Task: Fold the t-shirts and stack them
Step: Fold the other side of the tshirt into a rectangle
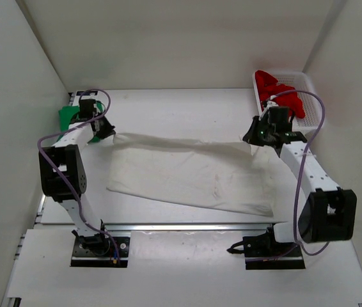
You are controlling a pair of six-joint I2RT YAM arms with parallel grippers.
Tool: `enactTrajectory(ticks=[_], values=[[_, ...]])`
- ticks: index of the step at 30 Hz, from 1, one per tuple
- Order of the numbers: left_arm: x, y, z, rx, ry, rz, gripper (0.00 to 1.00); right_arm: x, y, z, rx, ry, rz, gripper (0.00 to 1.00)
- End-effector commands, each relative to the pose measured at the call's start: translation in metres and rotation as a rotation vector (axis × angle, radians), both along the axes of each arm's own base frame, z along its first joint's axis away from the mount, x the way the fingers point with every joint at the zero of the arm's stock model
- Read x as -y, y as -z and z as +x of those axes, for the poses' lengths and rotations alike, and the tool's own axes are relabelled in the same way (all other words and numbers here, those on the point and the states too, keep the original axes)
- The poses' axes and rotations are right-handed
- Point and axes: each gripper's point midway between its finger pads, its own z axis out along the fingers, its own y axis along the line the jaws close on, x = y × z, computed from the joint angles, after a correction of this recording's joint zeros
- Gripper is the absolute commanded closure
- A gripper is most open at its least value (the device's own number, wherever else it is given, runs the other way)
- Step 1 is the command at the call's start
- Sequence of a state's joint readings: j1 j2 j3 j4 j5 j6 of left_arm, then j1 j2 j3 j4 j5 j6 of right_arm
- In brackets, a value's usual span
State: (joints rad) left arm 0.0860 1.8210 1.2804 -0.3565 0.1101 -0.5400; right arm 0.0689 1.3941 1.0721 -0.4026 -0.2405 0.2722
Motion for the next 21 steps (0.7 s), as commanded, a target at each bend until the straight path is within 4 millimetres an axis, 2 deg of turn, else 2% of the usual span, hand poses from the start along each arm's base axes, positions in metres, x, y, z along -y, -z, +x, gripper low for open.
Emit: enactTrajectory(ticks=[1, 3, 6, 7, 9, 15, 17, 19, 21], values=[[-0.002, -0.036, 0.0, 0.105, -0.007, -0.029, 1.0, 0.01, -0.011, -0.007, 0.071, 0.052, 0.007, 1.0], [-0.004, -0.035, -0.004, 0.107, -0.013, -0.039, 1.0, 0.016, -0.013, -0.02, 0.085, 0.068, -0.013, 1.0], [-0.004, -0.034, -0.012, 0.108, -0.013, -0.021, 1.0, 0.024, 0.009, -0.045, 0.029, 0.098, 0.0, 1.0], [-0.002, -0.033, -0.015, 0.105, -0.008, -0.018, 1.0, 0.03, 0.007, -0.049, 0.041, 0.119, -0.002, 1.0], [-0.003, -0.031, -0.019, 0.097, -0.011, -0.025, 1.0, 0.036, 0.019, -0.062, 0.017, 0.134, 0.006, 1.0], [-0.005, -0.036, -0.037, 0.114, -0.023, 0.006, 1.0, 0.042, 0.027, -0.087, -0.004, 0.142, 0.004, 1.0], [-0.006, -0.027, -0.047, 0.086, -0.018, 0.027, 1.0, 0.042, 0.026, -0.094, -0.005, 0.144, 0.007, 1.0], [-0.008, -0.02, -0.054, 0.063, -0.024, 0.028, 1.0, 0.039, 0.038, -0.107, -0.044, 0.146, 0.008, 1.0], [-0.013, -0.009, -0.065, 0.033, -0.043, 0.011, 1.0, 0.039, 0.039, -0.113, -0.047, 0.163, 0.021, 1.0]])
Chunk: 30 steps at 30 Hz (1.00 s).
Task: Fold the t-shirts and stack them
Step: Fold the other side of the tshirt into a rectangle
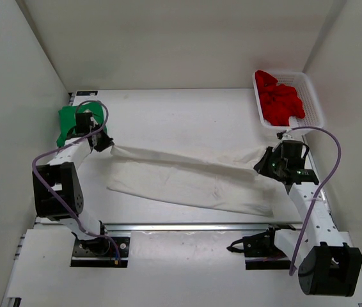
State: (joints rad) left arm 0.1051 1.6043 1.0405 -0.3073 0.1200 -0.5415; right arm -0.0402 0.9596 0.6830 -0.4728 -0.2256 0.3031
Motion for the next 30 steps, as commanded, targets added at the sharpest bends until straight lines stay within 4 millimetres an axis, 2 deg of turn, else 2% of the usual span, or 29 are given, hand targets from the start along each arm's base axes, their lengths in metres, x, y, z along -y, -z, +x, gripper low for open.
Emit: enactTrajectory(ticks=[1, 3, 4, 5, 6, 7, 8, 10, 12, 14, 15, 17, 18, 21, 23, 24, 25, 27, 30], values=[[-0.01, 0.002, -0.016, -0.002, -0.028, 0.002, 1.0, 0.0, 0.009, -0.015, -0.034, 0.026, 0.011, 1.0], [-0.011, 0.011, -0.024, -0.016, -0.047, -0.044, 1.0, -0.001, 0.02, -0.024, -0.072, 0.048, 0.035, 1.0], [-0.01, 0.015, -0.026, -0.03, -0.051, -0.075, 0.97, -0.002, 0.032, -0.032, -0.111, 0.059, 0.058, 1.0], [-0.009, 0.018, -0.03, -0.036, -0.054, -0.092, 0.93, -0.002, 0.038, -0.037, -0.123, 0.067, 0.065, 1.0], [-0.008, 0.021, -0.032, -0.043, -0.062, -0.116, 0.9, -0.003, 0.037, -0.039, -0.107, 0.072, 0.079, 1.0], [-0.012, 0.02, -0.031, -0.037, -0.083, -0.144, 0.84, -0.002, 0.049, -0.046, -0.138, 0.088, 0.073, 1.0], [-0.012, 0.016, -0.032, -0.027, -0.091, -0.154, 0.8, -0.007, 0.042, -0.049, -0.12, 0.076, 0.062, 0.99], [-0.017, 0.0, -0.027, 0.033, -0.13, -0.168, 0.74, -0.016, 0.036, -0.05, -0.11, 0.059, 0.024, 0.98], [-0.018, -0.019, -0.023, 0.088, -0.144, -0.143, 0.72, -0.016, 0.038, -0.053, -0.133, 0.046, 0.004, 0.98], [-0.01, -0.049, -0.019, 0.173, -0.136, -0.069, 0.72, -0.014, 0.04, -0.062, -0.168, 0.046, 0.002, 0.95], [-0.008, -0.058, -0.018, 0.198, -0.124, -0.046, 0.72, -0.01, 0.033, -0.059, -0.143, 0.058, -0.008, 0.93], [0.004, -0.075, -0.017, 0.263, -0.09, -0.016, 0.7, -0.007, 0.021, -0.057, -0.094, 0.061, -0.027, 0.8], [0.01, -0.08, -0.016, 0.276, -0.071, -0.016, 0.69, -0.009, 0.016, -0.056, -0.085, 0.046, -0.022, 0.79], [0.056, -0.082, -0.019, 0.285, 0.046, -0.022, 0.7, -0.013, 0.007, -0.044, -0.054, 0.023, -0.017, 0.78], [0.103, -0.077, -0.027, 0.289, 0.153, -0.051, 0.72, -0.032, 0.007, -0.028, -0.017, -0.047, 0.004, 0.8], [0.128, -0.076, -0.03, 0.299, 0.206, -0.068, 0.71, -0.04, 0.015, -0.019, -0.018, -0.066, 0.014, 0.81], [0.141, -0.073, -0.034, 0.293, 0.228, -0.078, 0.72, -0.049, 0.022, -0.015, -0.038, -0.084, -0.007, 0.81], [0.183, -0.067, -0.047, 0.286, 0.331, -0.119, 0.71, -0.065, 0.026, 0.005, 0.013, -0.125, -0.018, 0.81], [0.219, -0.055, -0.065, 0.263, 0.435, -0.166, 0.74, -0.089, 0.027, 0.021, 0.025, -0.221, 0.054, 0.73]])
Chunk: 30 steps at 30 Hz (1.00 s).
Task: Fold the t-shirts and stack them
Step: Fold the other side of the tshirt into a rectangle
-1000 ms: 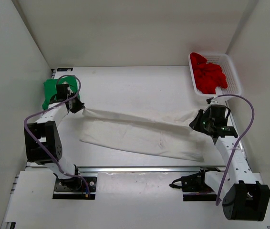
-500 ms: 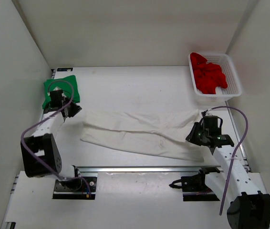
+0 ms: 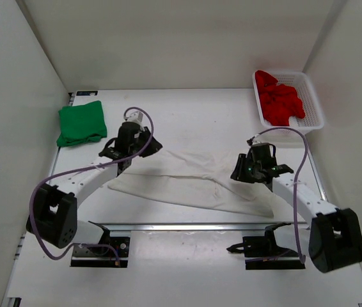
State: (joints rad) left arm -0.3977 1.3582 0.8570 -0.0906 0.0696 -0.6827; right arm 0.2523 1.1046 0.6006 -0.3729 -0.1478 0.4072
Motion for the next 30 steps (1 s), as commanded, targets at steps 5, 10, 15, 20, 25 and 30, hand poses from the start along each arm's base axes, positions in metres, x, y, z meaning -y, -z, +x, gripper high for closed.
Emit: enactTrajectory(ticks=[5, 10, 15, 20, 25, 30], values=[[0.062, 0.032, -0.052, -0.052, 0.207, -0.077, 0.76, -0.013, -0.014, 0.07, 0.144, -0.019, 0.086, 0.64], [0.098, 0.044, -0.094, -0.065, 0.373, -0.107, 0.77, -0.019, -0.013, 0.081, 0.155, -0.051, 0.13, 0.55], [0.104, 0.046, -0.111, -0.059, 0.425, -0.147, 0.76, -0.039, -0.007, 0.084, 0.115, -0.117, 0.16, 0.55], [0.093, 0.051, -0.12, -0.058, 0.419, -0.165, 0.78, -0.039, 0.0, 0.085, 0.083, -0.109, 0.19, 0.54], [0.087, 0.053, -0.123, -0.062, 0.41, -0.179, 0.77, -0.048, 0.005, 0.074, 0.038, -0.162, 0.2, 0.56], [0.084, 0.049, -0.12, -0.054, 0.395, -0.201, 0.78, -0.05, 0.005, 0.061, 0.035, -0.17, 0.265, 0.62]])
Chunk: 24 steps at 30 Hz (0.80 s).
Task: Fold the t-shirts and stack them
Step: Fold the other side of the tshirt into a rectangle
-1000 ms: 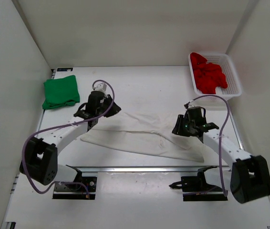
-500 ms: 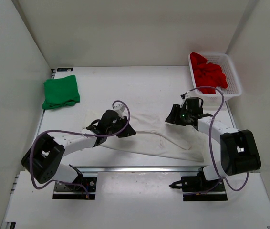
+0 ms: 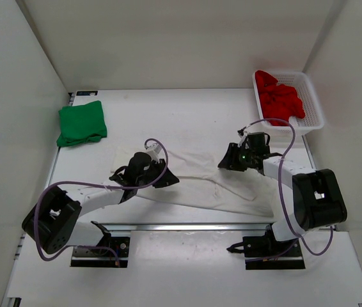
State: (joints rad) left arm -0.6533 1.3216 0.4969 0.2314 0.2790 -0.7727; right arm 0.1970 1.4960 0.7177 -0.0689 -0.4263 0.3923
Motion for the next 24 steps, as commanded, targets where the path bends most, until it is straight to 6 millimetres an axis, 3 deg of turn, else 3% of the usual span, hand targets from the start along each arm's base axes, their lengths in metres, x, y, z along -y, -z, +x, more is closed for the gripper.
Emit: enactTrajectory(ticks=[1, 6, 11, 20, 24], values=[[0.003, -0.019, 0.005, 0.042, 0.0, -0.06, 0.78, -0.006, -0.012, -0.006, 0.035, -0.037, 0.088, 0.64], [0.002, -0.017, 0.003, 0.031, -0.002, -0.06, 0.78, -0.005, -0.014, -0.008, 0.043, -0.023, 0.093, 0.72], [0.001, -0.022, 0.005, 0.037, -0.013, -0.076, 0.78, -0.01, -0.015, -0.016, 0.03, -0.039, 0.079, 1.0], [-0.003, -0.031, 0.015, 0.05, -0.04, -0.092, 0.79, -0.006, -0.044, -0.043, 0.061, 0.019, -0.017, 1.0], [0.002, -0.037, 0.013, 0.056, -0.028, -0.106, 0.78, -0.008, -0.042, -0.058, 0.038, 0.016, -0.053, 0.99]])
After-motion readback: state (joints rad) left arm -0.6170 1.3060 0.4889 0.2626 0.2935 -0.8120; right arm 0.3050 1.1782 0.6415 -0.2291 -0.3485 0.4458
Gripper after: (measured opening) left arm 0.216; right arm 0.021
